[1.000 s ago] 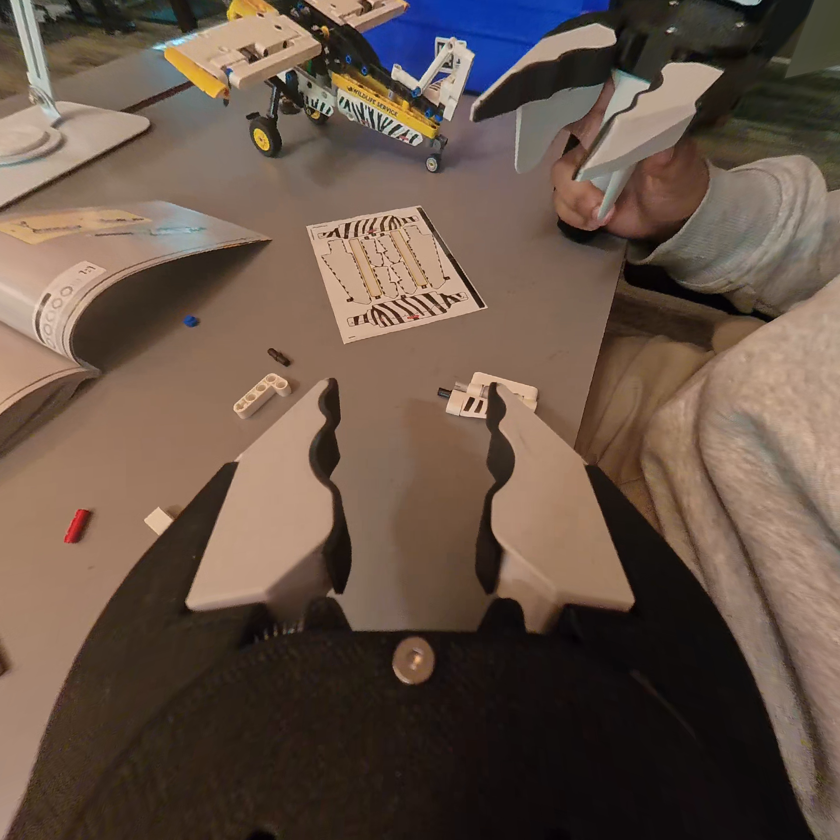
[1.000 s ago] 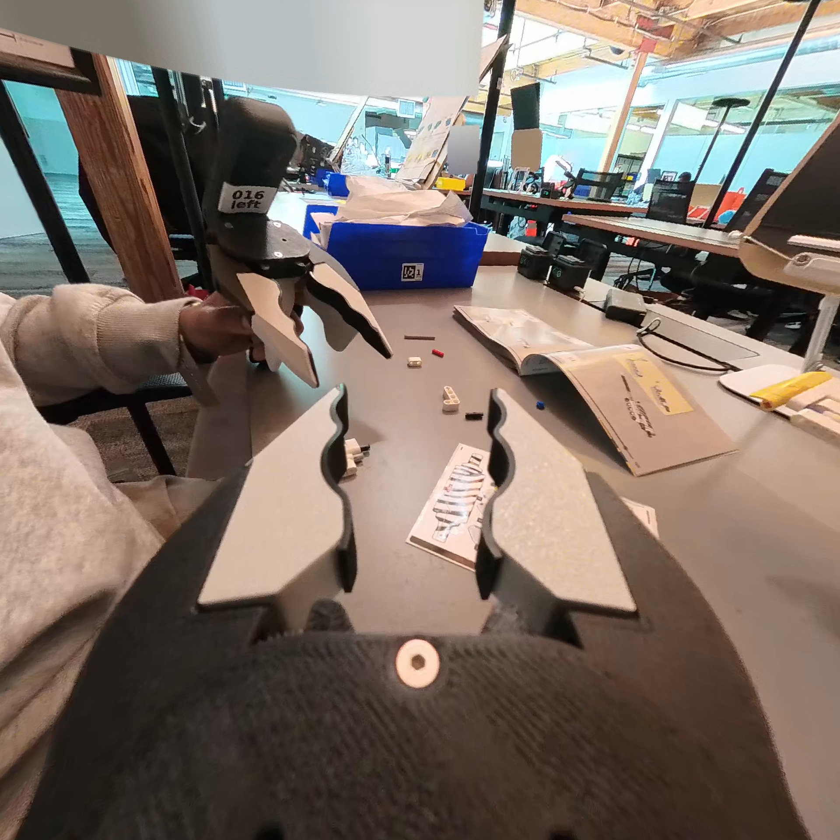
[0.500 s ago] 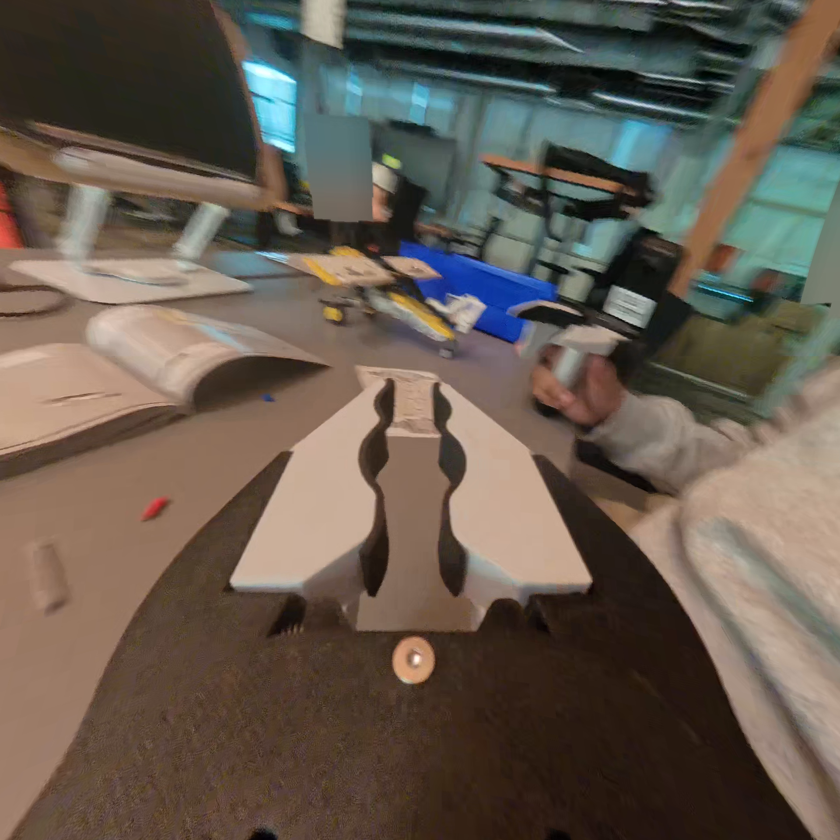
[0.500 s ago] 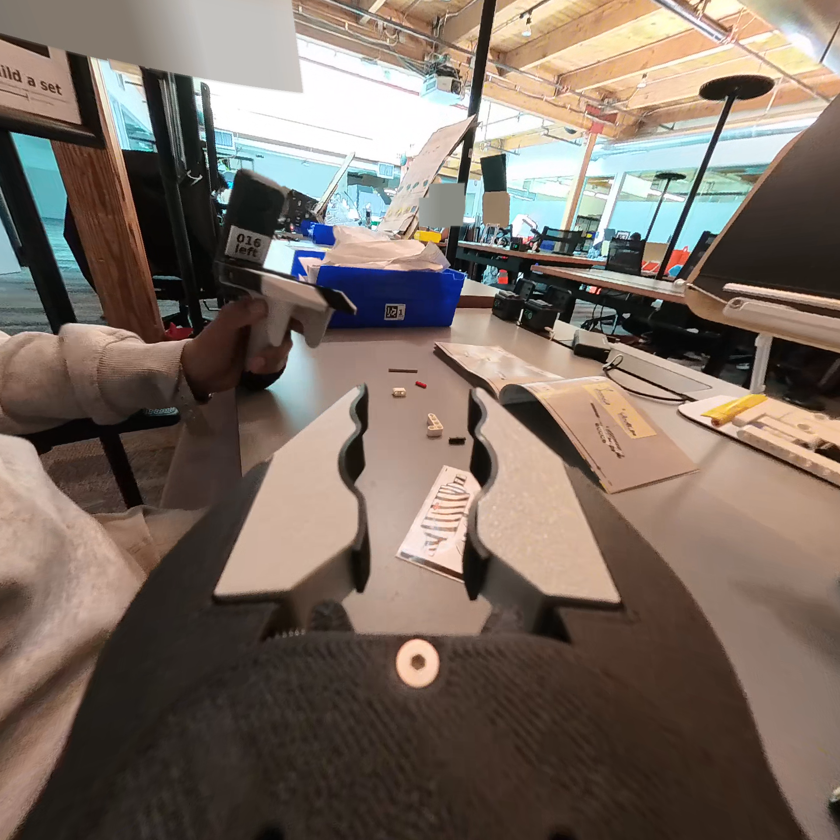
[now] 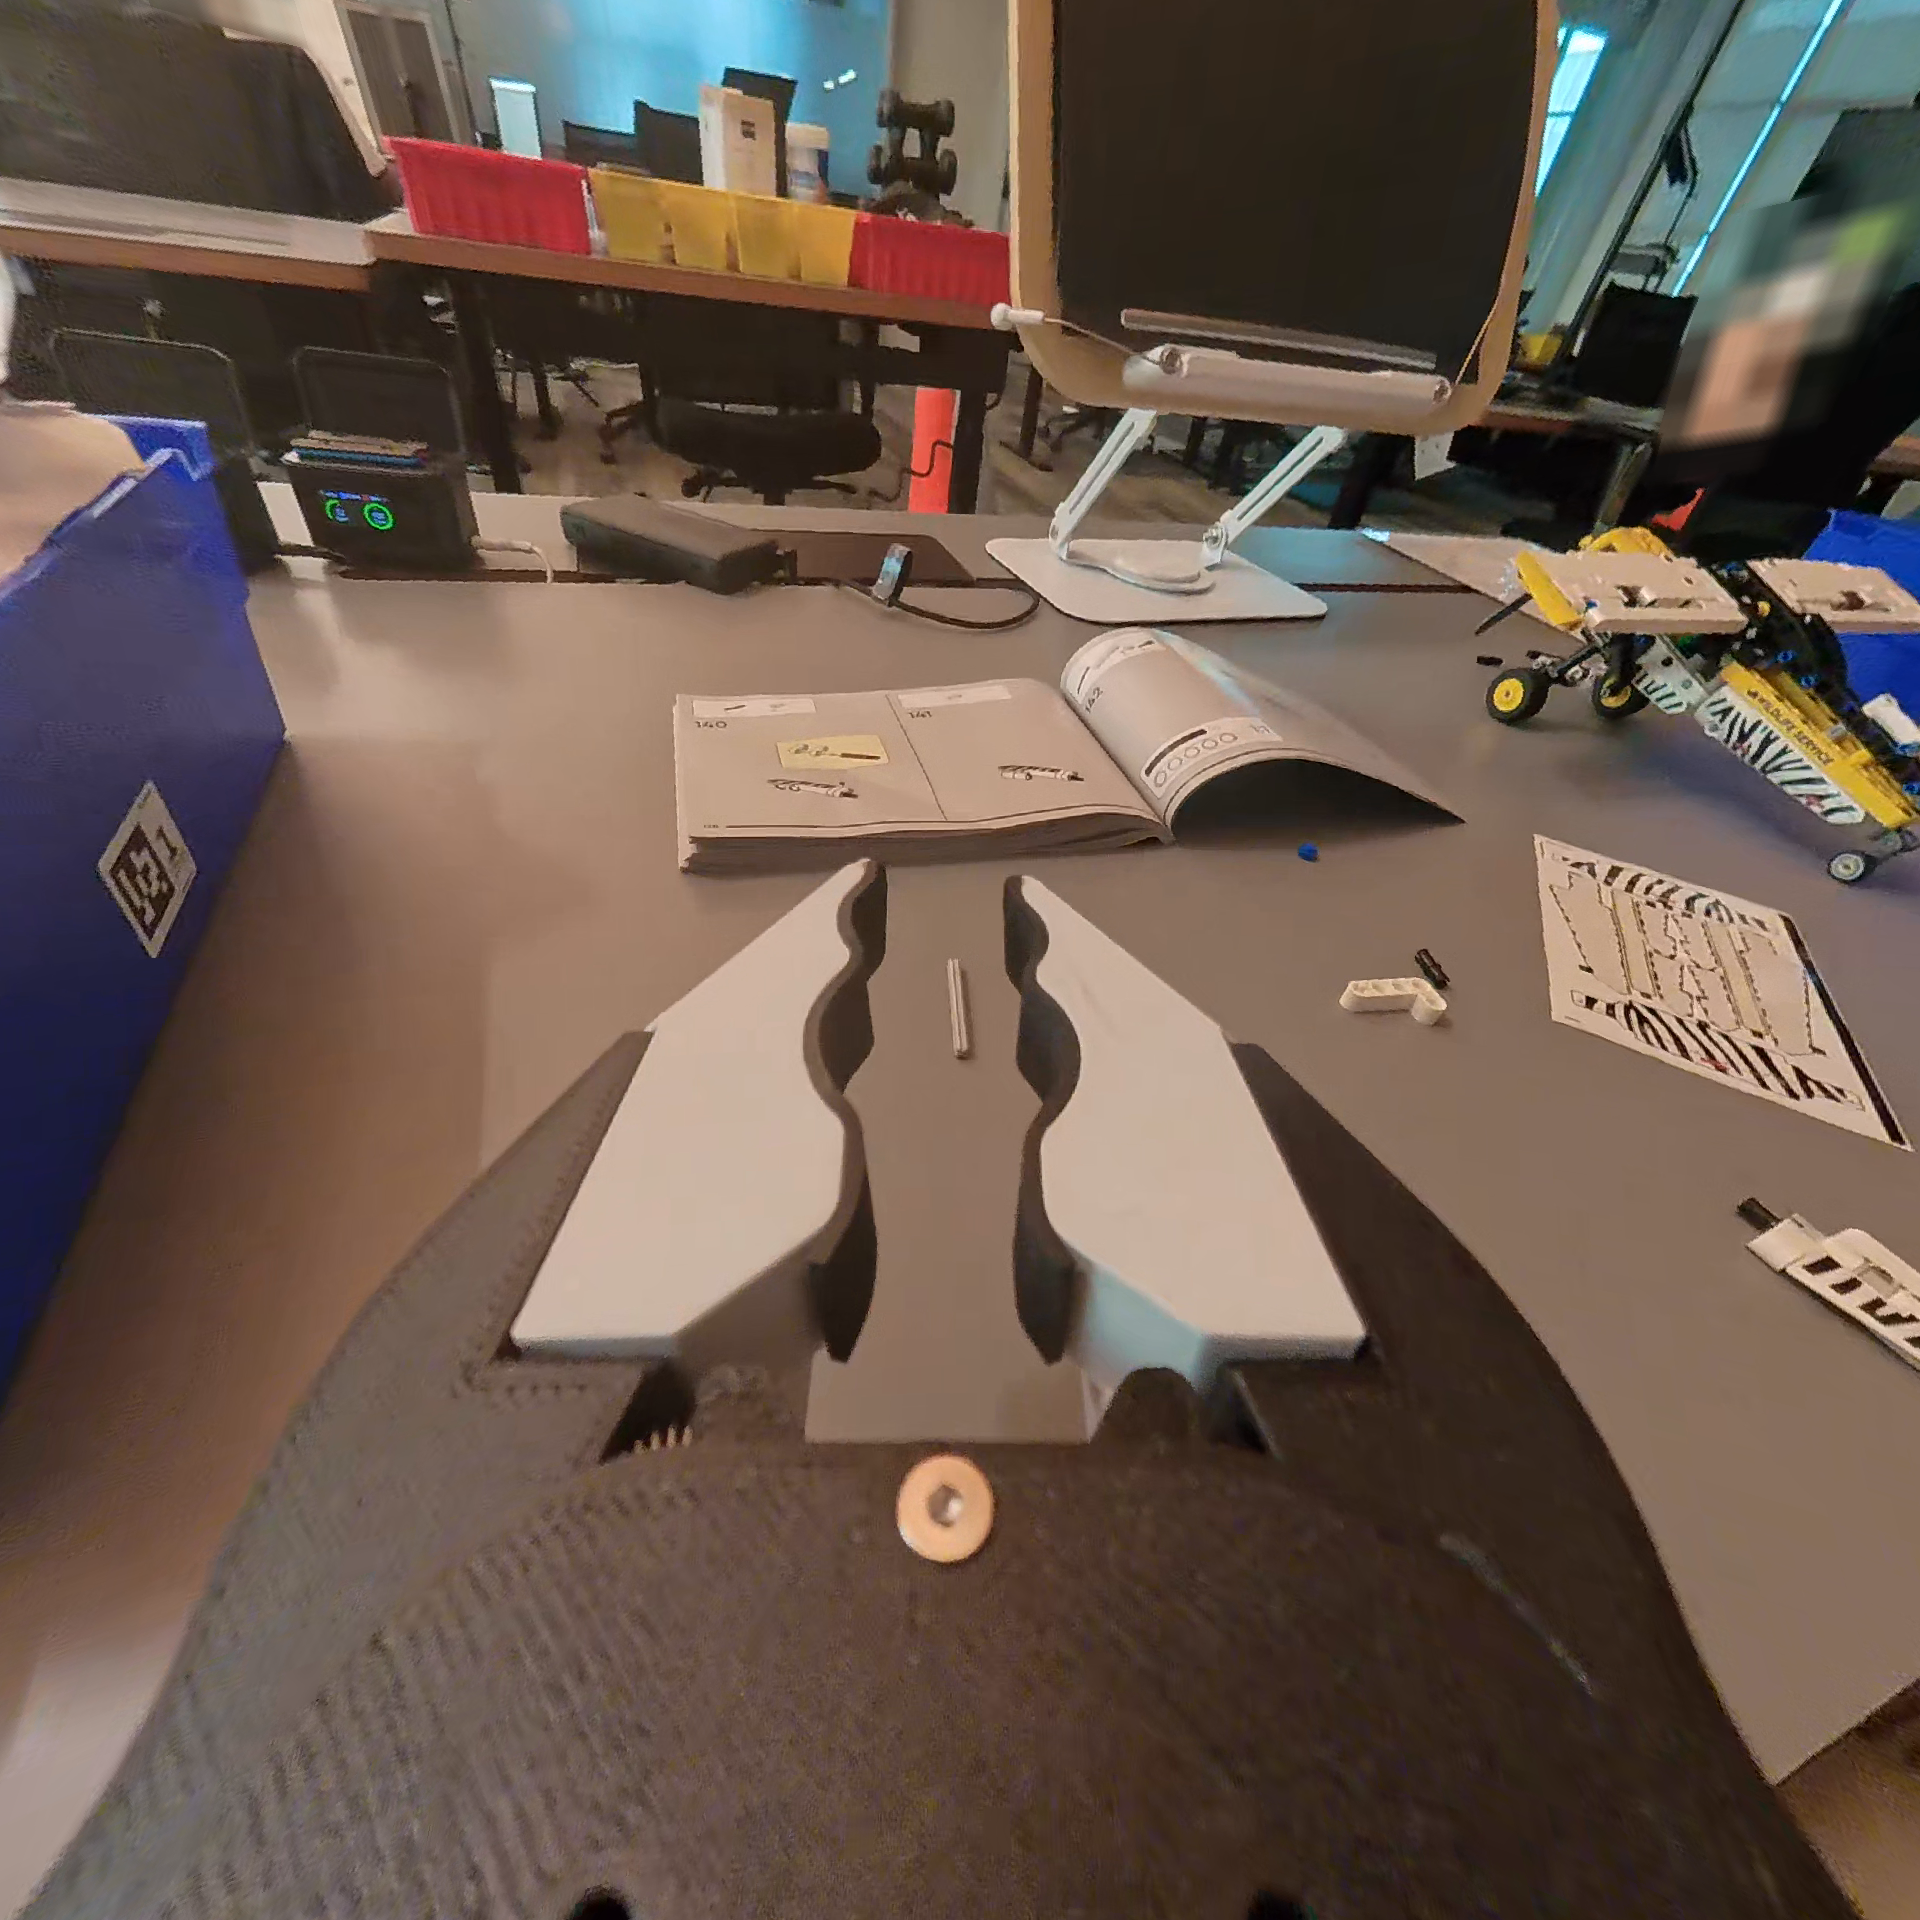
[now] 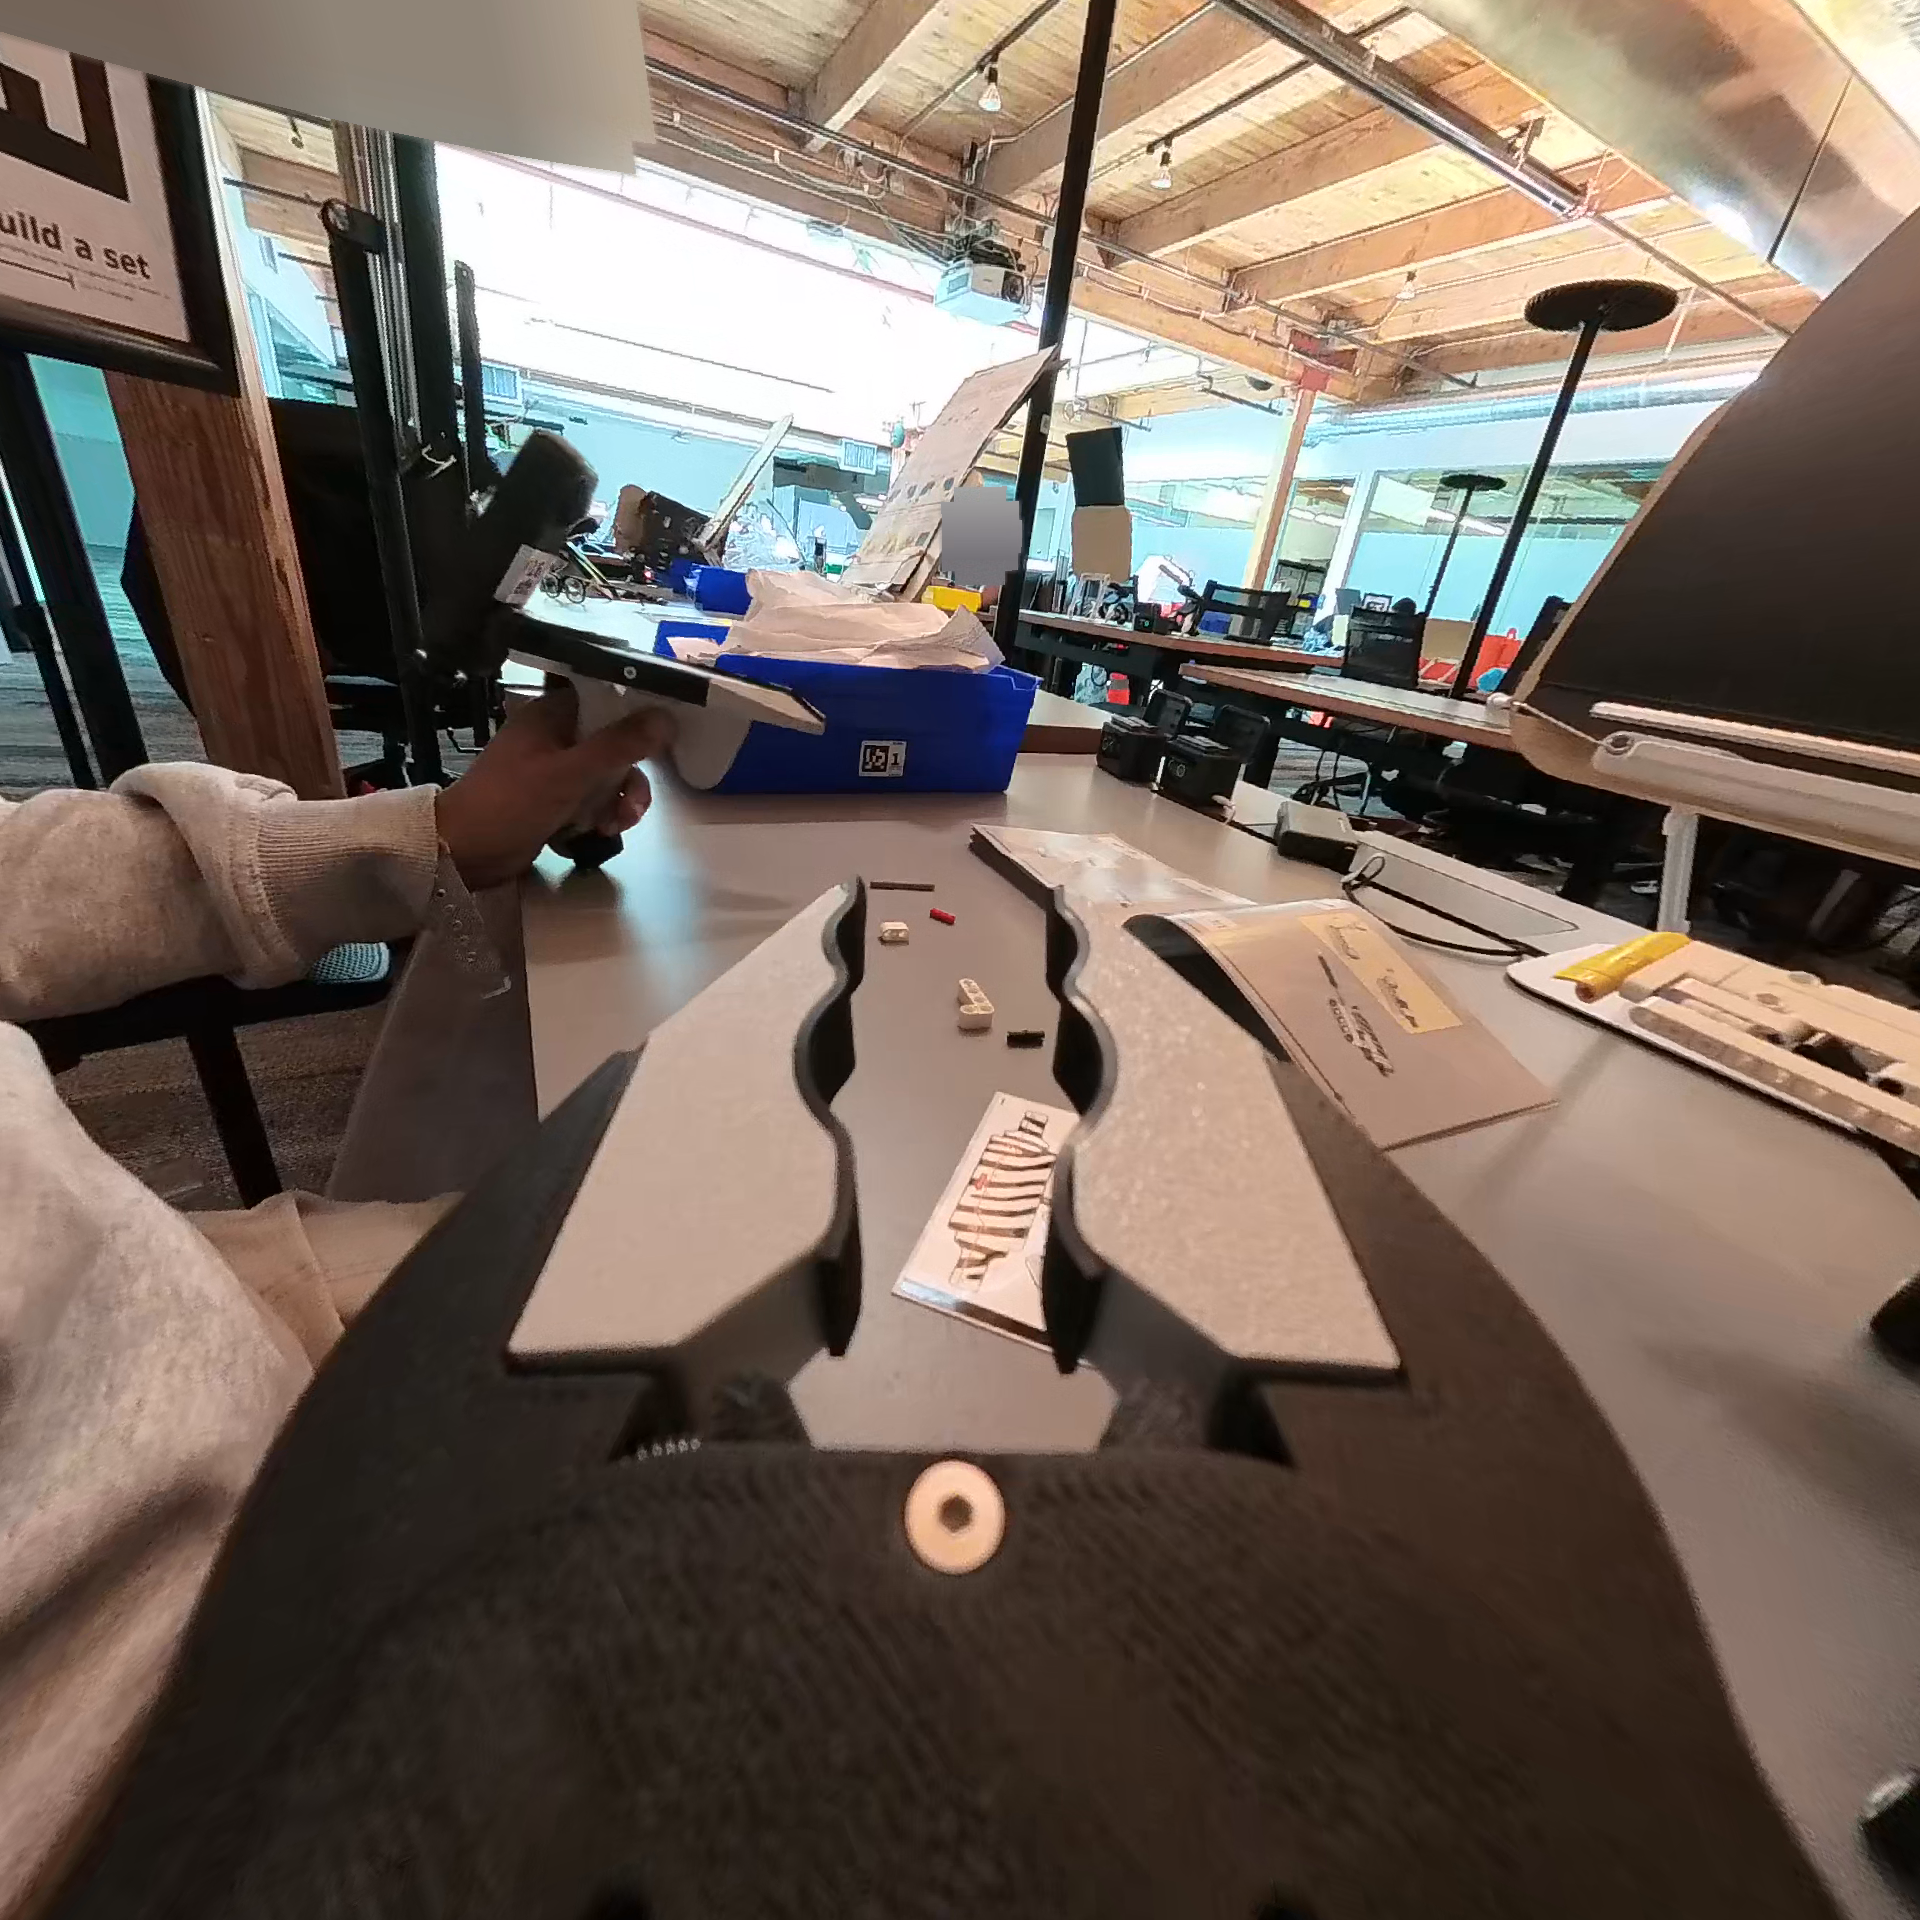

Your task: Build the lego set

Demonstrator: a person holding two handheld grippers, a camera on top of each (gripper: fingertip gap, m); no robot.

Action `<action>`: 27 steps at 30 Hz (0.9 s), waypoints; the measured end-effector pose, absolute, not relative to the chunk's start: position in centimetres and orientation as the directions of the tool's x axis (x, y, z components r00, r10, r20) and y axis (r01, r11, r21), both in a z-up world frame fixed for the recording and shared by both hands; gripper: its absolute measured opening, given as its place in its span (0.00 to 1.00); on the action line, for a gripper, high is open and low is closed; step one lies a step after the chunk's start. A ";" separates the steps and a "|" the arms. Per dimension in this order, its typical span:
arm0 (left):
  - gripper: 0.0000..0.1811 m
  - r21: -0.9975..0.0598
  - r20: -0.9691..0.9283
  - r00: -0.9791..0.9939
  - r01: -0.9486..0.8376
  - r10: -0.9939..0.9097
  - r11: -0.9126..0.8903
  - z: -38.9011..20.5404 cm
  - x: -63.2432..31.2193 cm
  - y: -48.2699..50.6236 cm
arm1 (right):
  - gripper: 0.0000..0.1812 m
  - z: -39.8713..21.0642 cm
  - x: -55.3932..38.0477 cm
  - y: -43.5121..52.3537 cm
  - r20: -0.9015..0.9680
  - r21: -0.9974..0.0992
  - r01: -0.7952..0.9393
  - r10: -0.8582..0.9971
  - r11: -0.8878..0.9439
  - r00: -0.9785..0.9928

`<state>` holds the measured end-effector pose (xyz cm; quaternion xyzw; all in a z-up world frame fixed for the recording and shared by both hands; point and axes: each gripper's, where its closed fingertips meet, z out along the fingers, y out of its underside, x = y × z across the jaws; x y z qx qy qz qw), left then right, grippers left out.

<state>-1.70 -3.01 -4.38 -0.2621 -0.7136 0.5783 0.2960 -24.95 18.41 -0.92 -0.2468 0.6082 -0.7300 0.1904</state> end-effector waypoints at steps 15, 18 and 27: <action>0.13 -0.969 0.155 -0.620 0.057 0.769 0.241 -5.0 -3.5 -2.1 | 0.17 -0.6 -25.1 18.4 0.135 -0.977 -0.014 -0.566 -0.212 -0.813; 0.14 -0.966 0.174 -0.612 0.045 0.771 0.254 -5.1 -3.5 -2.1 | 0.16 -0.6 -25.1 18.4 0.133 -0.977 -0.011 -0.567 -0.213 -0.813; 0.14 -0.961 0.208 -0.602 0.023 0.771 0.277 -5.1 -3.4 -2.2 | 0.16 -0.5 -25.2 18.3 0.135 -0.976 -0.012 -0.559 -0.218 -0.818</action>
